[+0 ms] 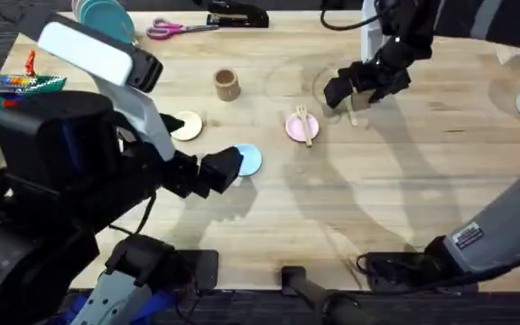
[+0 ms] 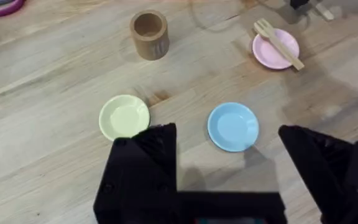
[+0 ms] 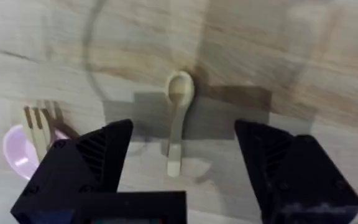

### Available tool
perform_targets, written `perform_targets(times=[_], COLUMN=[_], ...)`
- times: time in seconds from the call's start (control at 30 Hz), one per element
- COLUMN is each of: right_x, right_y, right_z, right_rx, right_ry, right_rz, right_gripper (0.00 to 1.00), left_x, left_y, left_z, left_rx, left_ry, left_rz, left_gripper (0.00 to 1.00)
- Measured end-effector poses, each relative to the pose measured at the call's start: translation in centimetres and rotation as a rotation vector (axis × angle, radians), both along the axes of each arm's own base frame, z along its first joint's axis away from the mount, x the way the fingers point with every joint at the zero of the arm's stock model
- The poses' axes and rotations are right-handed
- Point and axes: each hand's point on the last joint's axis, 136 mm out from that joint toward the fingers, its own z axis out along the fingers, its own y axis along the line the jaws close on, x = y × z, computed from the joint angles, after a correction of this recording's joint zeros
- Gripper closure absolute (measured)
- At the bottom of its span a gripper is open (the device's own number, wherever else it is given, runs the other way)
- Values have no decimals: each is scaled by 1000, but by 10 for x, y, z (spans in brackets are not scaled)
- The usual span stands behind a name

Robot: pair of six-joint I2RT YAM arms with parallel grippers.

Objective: Pick up a utensil and set it on the pink plate, then put the other utensil in the container.

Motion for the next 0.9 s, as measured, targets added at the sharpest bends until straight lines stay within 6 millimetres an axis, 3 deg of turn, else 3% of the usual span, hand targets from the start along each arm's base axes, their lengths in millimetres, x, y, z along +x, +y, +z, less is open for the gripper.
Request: perform_targets(times=[0.77,0.9], right_x=[1,2], right_y=[1,-1], right_z=[-1,-2], right_rx=[-11,-30], right_ry=[11,10], right_rz=[5,5], right_gripper=[12,157], left_x=[5,5], left_y=[12,13], left_z=[-1,-1], left_rx=[44,48], left_ry=[-13,-15], left_rz=[61,66], left_gripper=[7,7])
